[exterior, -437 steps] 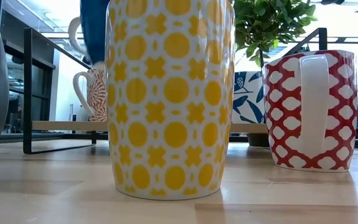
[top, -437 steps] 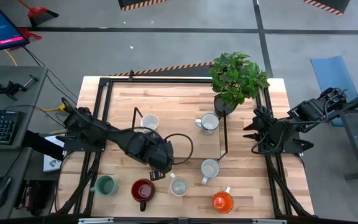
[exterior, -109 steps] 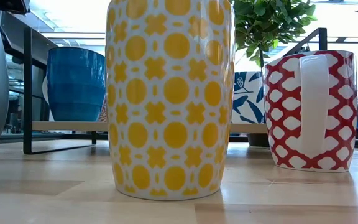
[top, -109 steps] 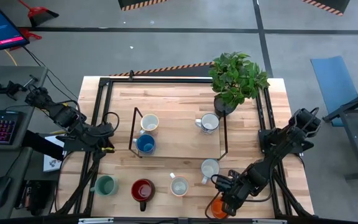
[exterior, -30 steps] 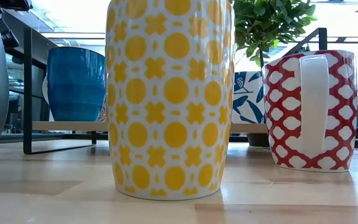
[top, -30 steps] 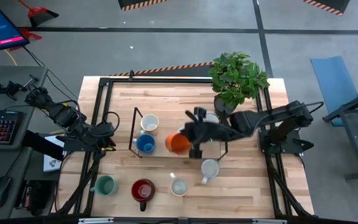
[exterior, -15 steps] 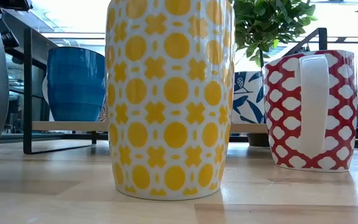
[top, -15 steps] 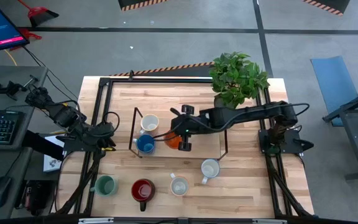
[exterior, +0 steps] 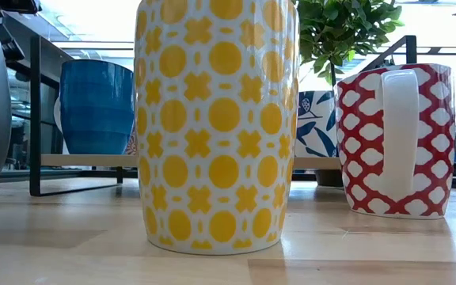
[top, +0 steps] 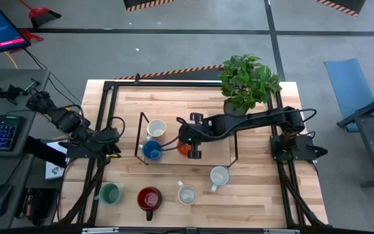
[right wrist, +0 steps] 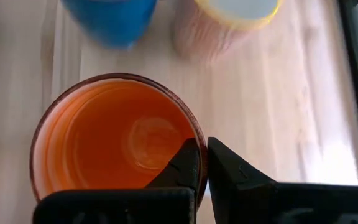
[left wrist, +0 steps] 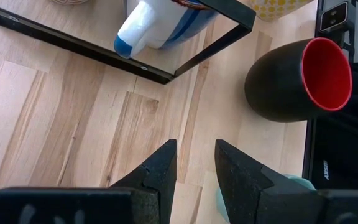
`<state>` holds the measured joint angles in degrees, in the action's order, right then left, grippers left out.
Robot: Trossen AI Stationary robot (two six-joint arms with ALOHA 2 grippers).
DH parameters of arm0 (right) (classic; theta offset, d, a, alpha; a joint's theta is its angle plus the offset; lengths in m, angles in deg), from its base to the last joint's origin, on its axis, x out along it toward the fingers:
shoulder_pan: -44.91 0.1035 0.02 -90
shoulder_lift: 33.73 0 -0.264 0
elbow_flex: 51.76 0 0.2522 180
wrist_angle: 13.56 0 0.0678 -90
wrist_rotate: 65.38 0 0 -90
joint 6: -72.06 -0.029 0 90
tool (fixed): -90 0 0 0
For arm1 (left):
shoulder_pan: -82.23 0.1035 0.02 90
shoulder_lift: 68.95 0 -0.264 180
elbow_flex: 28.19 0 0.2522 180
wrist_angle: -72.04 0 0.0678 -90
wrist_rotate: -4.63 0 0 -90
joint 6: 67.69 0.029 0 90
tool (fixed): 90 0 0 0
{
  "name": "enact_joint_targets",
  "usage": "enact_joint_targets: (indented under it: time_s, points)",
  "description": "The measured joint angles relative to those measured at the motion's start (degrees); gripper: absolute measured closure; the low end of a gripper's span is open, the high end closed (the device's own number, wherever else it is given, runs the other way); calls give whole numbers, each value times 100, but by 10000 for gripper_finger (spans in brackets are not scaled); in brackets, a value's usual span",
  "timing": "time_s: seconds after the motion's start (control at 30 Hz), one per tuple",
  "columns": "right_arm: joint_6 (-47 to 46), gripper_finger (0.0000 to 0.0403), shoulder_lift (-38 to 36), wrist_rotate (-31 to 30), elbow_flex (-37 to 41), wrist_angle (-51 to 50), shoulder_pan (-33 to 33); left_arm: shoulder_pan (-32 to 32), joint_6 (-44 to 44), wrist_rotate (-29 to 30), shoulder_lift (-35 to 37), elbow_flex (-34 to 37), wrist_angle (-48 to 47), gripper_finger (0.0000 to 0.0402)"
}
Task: Place coffee mugs
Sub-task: Put the orange mug on the shelf
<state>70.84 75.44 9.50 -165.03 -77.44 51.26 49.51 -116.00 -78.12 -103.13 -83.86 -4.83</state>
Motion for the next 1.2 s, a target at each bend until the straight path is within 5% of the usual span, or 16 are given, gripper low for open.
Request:
enact_joint_targets:
  time_s: [1.2]
  points:
    - [15, 402, 159, 74, 0, -189, -88, 0, 9, 0, 0, 0, 0, 303]
